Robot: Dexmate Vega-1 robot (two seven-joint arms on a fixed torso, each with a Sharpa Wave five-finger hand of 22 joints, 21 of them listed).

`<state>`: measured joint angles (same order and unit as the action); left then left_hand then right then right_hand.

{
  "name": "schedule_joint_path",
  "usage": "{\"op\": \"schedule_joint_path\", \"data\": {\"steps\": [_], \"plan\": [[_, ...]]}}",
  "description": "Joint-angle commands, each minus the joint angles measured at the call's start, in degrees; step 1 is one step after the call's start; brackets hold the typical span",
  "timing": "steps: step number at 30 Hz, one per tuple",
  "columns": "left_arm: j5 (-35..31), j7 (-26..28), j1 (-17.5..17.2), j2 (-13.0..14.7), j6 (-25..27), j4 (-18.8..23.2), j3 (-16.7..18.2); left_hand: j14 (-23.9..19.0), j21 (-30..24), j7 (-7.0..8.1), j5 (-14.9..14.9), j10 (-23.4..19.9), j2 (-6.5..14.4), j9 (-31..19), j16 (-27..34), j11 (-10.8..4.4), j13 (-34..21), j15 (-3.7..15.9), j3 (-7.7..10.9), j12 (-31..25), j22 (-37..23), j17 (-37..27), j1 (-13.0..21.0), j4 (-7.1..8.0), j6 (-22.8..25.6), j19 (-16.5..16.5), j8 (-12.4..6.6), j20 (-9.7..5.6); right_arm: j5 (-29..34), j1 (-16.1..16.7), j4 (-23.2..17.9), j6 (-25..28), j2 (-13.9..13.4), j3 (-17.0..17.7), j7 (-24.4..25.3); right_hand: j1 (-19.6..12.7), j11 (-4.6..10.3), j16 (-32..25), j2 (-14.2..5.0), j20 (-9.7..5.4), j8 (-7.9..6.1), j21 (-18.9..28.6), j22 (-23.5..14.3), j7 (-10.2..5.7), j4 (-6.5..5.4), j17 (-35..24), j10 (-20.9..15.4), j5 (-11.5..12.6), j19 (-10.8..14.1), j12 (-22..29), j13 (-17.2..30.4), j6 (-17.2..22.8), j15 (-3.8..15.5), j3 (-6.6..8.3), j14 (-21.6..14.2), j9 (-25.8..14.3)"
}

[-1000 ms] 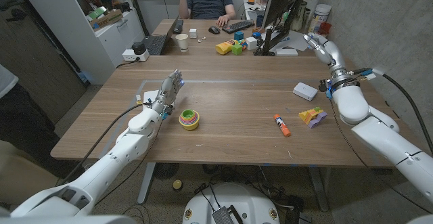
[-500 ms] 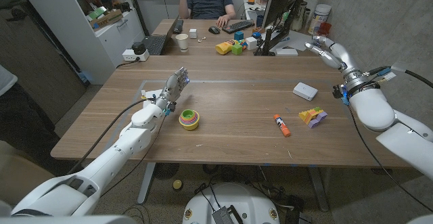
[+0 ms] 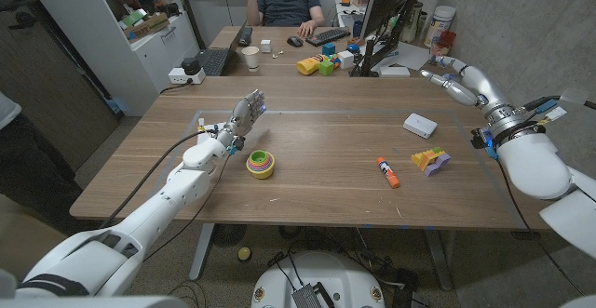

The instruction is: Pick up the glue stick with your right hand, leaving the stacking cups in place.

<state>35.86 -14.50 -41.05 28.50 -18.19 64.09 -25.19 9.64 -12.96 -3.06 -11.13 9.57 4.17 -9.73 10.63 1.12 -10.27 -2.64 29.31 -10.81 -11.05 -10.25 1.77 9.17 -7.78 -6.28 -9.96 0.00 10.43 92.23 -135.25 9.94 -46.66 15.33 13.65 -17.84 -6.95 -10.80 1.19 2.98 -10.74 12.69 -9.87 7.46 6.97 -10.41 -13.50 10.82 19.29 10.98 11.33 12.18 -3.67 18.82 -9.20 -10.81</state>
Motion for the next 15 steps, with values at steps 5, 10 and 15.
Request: {"op": "schedule_joint_path", "data": {"steps": [5,10,15], "plan": [[-0.06,-1.23,0.46,0.56,-0.31,-0.33,0.05,4.53,-0.03,-0.21,-0.35,2.69,3.16,-0.13,0.16,-0.01,-0.19,-0.10,-0.23,-0.16,-0.22,-0.11,-0.29,0.11,-0.61,-0.42,-0.30,0.21,16.77,2.41,-9.35,13.32,1.56,-1.36,-7.92,-1.31,0.29,-0.76,0.22,-0.10,-0.71,0.28,-0.23,-0.26,0.69,-0.04,-1.56,0.53,2.11,0.86,0.20,1.44,0.65,0.06,-1.91,-0.10],[-0.15,-1.45,0.89,0.39,-0.54,-0.74,0.01,4.51,-0.04,-0.21,-0.35,2.70,3.15,-0.13,0.17,-0.02,-0.19,-0.11,-0.25,-0.15,-0.22,-0.11,-0.30,0.11,-0.58,-0.42,-0.31,0.21,20.96,1.08,-10.41,17.23,0.51,-4.29,-9.74,-1.43,0.28,-0.96,0.47,-0.04,-1.17,0.39,-0.25,-0.73,0.78,-0.06,-2.85,0.57,2.89,1.30,0.22,2.70,0.87,-0.22,-2.77,-0.14],[-0.19,-1.85,1.31,0.34,-0.34,-1.21,-0.13,4.52,-0.04,-0.21,-0.36,2.73,3.15,-0.13,0.18,0.04,-0.19,-0.11,-0.30,-0.15,-0.22,-0.11,-0.32,0.13,-0.67,-0.42,-0.29,0.18,24.80,0.06,-11.48,21.15,-1.04,-7.16,-11.81,-1.51,0.35,-1.28,0.49,-0.12,-1.35,0.66,-0.27,-0.86,0.76,-0.09,-3.65,0.63,4.09,1.52,0.25,3.41,1.15,-0.44,-3.97,-0.18]]}}
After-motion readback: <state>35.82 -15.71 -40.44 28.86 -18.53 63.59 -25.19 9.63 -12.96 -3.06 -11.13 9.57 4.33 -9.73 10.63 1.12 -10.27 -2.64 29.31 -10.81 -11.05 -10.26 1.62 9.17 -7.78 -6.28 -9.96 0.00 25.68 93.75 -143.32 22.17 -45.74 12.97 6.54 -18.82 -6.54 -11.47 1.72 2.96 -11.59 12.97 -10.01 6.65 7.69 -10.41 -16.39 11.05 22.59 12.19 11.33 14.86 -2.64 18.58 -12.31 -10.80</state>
